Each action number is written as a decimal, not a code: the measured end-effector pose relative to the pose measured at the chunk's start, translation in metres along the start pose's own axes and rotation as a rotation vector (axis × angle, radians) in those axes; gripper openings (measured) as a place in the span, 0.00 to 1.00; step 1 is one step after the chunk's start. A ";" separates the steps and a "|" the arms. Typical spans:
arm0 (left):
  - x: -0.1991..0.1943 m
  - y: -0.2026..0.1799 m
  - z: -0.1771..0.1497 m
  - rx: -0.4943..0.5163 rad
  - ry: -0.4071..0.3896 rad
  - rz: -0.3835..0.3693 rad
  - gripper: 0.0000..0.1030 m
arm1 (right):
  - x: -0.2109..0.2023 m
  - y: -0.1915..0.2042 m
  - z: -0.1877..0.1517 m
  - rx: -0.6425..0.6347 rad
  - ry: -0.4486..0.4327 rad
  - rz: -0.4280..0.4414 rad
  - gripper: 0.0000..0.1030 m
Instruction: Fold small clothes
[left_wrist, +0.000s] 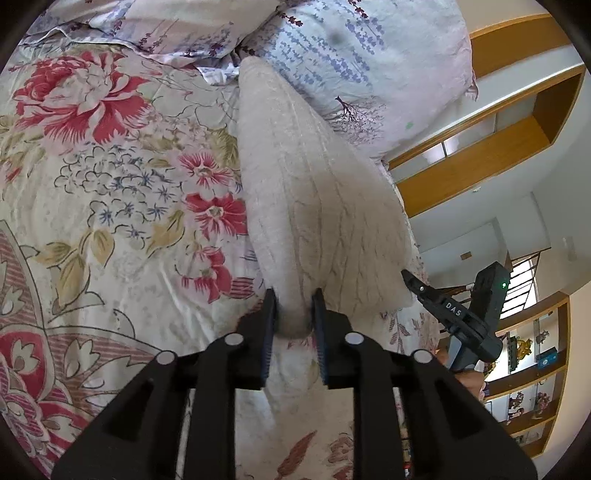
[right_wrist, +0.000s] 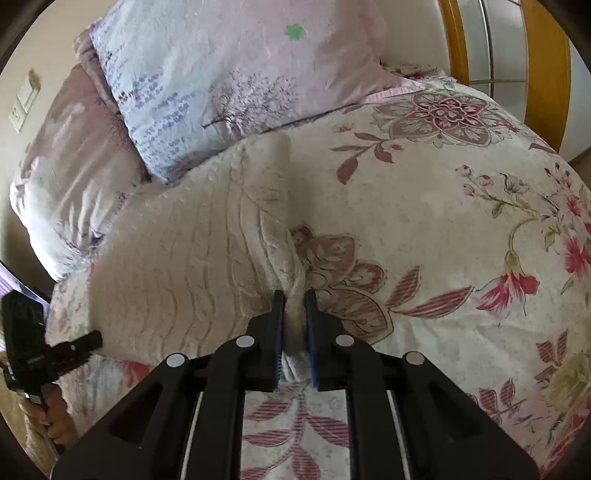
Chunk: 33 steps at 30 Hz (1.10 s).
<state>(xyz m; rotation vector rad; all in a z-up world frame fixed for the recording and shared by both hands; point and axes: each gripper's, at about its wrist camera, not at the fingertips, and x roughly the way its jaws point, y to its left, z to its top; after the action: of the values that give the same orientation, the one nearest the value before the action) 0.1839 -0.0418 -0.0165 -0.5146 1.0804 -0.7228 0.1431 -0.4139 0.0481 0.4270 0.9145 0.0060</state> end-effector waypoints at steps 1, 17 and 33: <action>-0.003 0.000 0.001 -0.002 -0.004 -0.001 0.25 | -0.003 -0.001 0.003 0.017 -0.001 0.016 0.23; -0.002 -0.010 0.048 -0.015 -0.074 0.070 0.59 | 0.022 0.004 0.044 0.076 -0.063 0.021 0.11; 0.010 -0.007 0.053 -0.020 -0.063 0.064 0.61 | 0.001 0.054 0.040 -0.117 -0.144 -0.004 0.38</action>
<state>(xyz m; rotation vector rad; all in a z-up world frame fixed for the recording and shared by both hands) 0.2337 -0.0525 0.0028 -0.5143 1.0413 -0.6366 0.1838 -0.3783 0.0887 0.3123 0.7690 0.0244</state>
